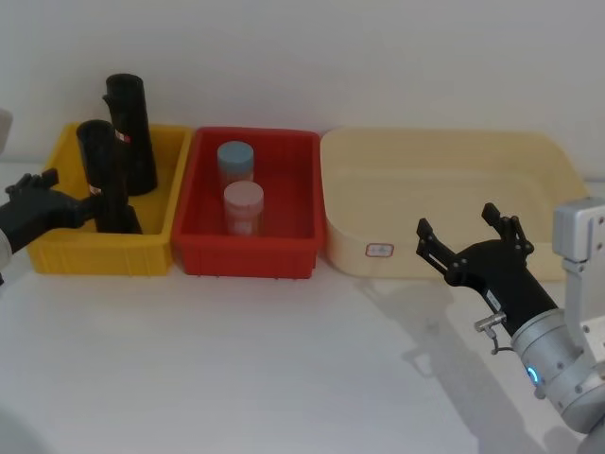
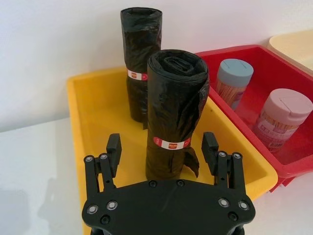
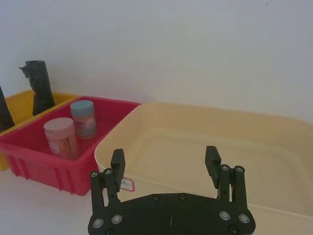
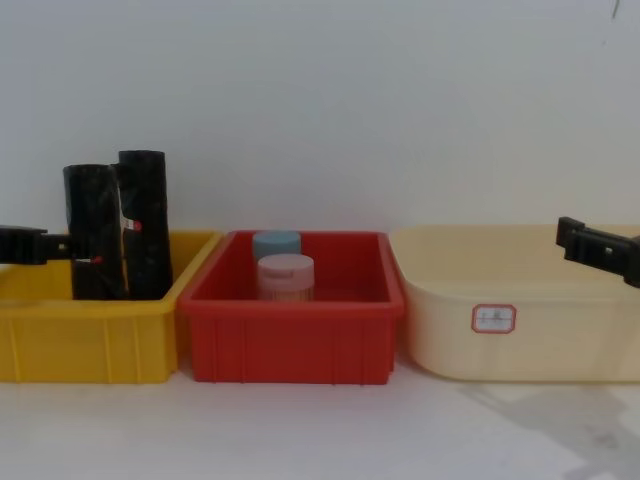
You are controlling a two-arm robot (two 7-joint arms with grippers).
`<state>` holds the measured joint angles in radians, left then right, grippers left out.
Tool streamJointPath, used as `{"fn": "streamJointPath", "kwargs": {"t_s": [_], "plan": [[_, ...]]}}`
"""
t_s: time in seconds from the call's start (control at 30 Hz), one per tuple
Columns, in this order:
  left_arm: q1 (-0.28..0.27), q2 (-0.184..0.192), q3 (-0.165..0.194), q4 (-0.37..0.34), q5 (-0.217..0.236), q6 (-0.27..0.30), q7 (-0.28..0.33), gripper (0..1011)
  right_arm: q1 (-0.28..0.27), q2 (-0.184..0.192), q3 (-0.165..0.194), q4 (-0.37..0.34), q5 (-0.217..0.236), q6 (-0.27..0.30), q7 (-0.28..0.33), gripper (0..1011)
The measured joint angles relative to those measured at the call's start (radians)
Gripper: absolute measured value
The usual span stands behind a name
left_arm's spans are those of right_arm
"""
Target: Pick up the garbage bag with the one hand and transfer it to the other hand.
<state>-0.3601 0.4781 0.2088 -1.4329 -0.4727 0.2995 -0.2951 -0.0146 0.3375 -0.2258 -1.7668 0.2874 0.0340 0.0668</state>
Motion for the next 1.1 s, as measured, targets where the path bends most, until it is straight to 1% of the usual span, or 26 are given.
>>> {"fn": "streamJointPath", "kwargs": {"t_s": [0.3, 0.57, 0.93, 1.1], "plan": [[-0.031, -0.011, 0.019, 0.051, -0.009, -0.013, -0.029, 1000, 0.000, 0.000, 0.000, 0.000, 0.000, 0.000, 0.000, 1001], [-0.061, -0.019, 0.038, 0.097, -0.009, -0.039, -0.051, 1000, 0.000, 0.000, 0.000, 0.000, 0.000, 0.000, 0.000, 1001], [-0.100, -0.027, 0.048, 0.165, 0.003, -0.082, -0.079, 1000, 0.000, 0.000, 0.000, 0.000, 0.000, 0.000, 0.000, 1002], [-0.129, -0.030, 0.055, 0.209, 0.010, -0.101, -0.102, 1000, 0.000, 0.000, 0.000, 0.000, 0.000, 0.000, 0.000, 1001]]}}
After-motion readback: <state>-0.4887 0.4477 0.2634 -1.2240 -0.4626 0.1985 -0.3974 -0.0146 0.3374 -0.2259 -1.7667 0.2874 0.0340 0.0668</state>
